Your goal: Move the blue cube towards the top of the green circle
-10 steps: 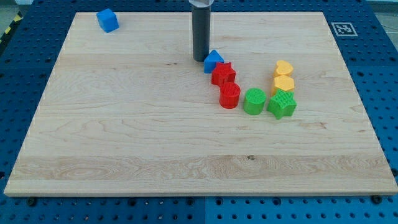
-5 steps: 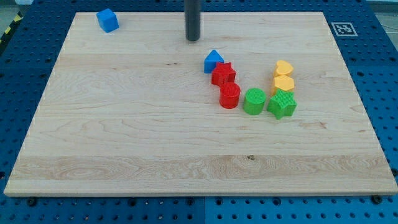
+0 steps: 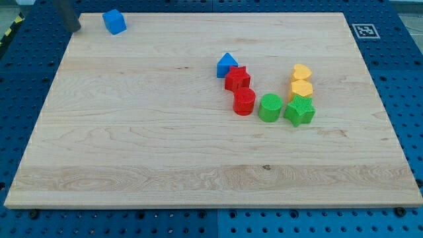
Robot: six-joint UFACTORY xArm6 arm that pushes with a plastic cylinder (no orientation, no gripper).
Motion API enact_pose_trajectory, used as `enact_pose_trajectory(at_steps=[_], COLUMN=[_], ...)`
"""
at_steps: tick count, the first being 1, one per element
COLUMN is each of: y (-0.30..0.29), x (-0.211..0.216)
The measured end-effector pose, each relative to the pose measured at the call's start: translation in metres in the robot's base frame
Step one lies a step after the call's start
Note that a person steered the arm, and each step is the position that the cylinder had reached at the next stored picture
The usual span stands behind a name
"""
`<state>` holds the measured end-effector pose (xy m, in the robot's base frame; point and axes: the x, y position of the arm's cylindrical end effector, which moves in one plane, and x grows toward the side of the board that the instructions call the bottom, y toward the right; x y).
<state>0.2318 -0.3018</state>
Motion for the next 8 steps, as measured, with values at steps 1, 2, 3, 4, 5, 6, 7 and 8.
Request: enact_pose_trajectory(at_steps=[1, 2, 3, 4, 5, 6, 7, 8], y=[0.034, 0.052, 0.052, 0.067, 0.068, 0.069, 0.084, 0.099], x=[-0.018, -0.018, -0.018, -0.014, -0.014, -0.014, -0.003, 0.015])
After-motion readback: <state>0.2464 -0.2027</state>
